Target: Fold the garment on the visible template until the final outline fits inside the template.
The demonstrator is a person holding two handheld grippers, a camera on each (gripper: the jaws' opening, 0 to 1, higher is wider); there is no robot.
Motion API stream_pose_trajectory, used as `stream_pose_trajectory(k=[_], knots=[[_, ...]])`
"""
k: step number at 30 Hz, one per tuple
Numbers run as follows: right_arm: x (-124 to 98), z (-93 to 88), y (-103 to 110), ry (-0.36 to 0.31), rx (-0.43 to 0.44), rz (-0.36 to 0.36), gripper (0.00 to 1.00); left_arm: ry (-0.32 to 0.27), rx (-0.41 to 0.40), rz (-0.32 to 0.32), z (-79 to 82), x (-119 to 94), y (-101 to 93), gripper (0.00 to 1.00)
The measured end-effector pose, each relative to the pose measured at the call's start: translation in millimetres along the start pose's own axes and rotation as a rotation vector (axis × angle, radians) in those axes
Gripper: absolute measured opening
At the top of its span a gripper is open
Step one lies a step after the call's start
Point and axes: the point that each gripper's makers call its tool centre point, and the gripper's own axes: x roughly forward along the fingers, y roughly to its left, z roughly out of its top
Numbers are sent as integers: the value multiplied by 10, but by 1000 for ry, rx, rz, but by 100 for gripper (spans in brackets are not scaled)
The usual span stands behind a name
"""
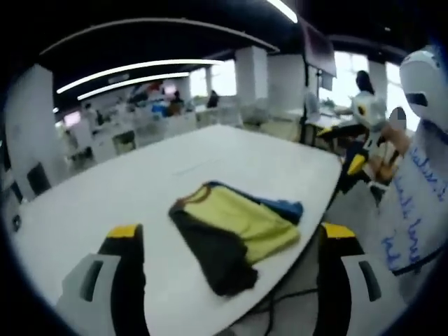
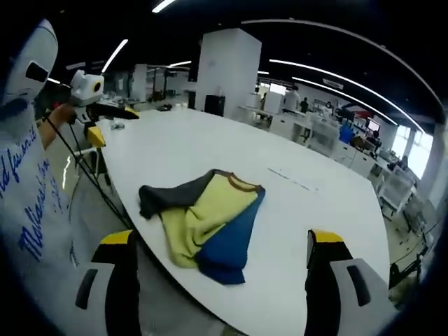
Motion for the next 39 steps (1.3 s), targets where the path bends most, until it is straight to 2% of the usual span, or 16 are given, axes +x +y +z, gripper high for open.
stream_pose_trajectory(k=[4, 8, 12, 14, 16, 23, 25, 26, 27, 33, 37, 39], knots=[[-15, 0, 7, -5, 13, -2, 100, 9, -15, 1, -43, -7, -10, 100], [-56, -13, -78, -7, 19, -36, 100, -27, -56, -8, -10, -31, 0, 100], [-82, 2, -105, -13, 23, -41, 100, -30, -45, 9, -1, -37, 27, 100], [-78, 3, -86, -14, 19, -29, 100, -38, -49, 8, 16, -39, 23, 100], [-56, 8, -12, -27, 19, 16, 100, -41, -46, 5, 25, -37, 9, 100], [80, -93, 54, -3, 23, 68, 100, -48, -64, -7, 6, -28, -26, 100], [128, -142, 38, 8, 45, 80, 93, -50, -70, -2, 0, -28, -17, 100], [146, -182, 53, 22, 65, 99, 85, -47, -70, -1, -7, -29, -14, 100], [173, -215, 45, 31, 79, 104, 80, -44, -69, 1, -14, -27, -14, 100], [285, -309, -12, 38, 96, 108, 77, -53, -85, -2, -12, -21, -35, 100], [338, -375, -68, 37, 128, 107, 71, -45, -82, -2, -27, -7, -44, 100], [368, -386, -84, 28, 172, 109, 66, -45, -85, -6, -27, 2, -50, 100]])
